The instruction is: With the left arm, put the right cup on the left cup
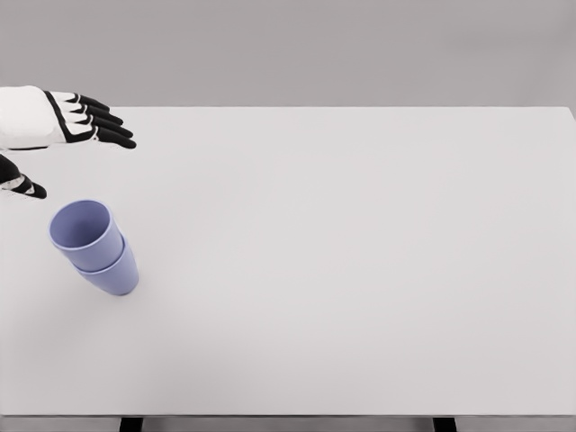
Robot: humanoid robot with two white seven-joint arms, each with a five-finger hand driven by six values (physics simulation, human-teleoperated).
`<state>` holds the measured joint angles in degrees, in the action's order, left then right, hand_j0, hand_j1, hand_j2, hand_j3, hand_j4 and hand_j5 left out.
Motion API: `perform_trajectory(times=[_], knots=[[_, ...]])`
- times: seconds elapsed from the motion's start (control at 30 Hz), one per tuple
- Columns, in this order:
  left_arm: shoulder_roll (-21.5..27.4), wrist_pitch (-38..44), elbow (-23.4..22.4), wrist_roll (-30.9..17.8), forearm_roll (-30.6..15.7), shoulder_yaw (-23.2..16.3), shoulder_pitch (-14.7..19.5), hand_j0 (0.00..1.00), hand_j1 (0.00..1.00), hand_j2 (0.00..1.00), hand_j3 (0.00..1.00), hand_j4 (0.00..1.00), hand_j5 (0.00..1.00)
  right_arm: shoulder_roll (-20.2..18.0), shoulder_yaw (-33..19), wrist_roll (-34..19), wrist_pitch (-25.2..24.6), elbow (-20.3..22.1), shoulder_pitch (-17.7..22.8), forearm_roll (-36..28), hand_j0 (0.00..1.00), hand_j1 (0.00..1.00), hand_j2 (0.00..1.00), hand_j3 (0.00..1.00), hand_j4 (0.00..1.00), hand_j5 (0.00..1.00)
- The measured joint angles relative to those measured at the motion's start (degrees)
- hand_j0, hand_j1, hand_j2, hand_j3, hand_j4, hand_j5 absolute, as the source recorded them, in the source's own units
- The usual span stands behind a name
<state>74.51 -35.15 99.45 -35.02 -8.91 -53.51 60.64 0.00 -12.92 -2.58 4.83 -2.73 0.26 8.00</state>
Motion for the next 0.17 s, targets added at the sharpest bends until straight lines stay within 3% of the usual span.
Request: perform_trajectory(times=[0.17], knots=[[-3.66, -0.01, -0.31, 0.00, 0.27, 0.17, 0.09, 1.00, 1.00, 1.00, 1.00, 1.00, 1.00, 0.00, 0.00, 0.01, 0.00, 0.00, 0.00, 0.00, 1.00, 1.00, 1.00, 1.00, 1.00, 1.00]])
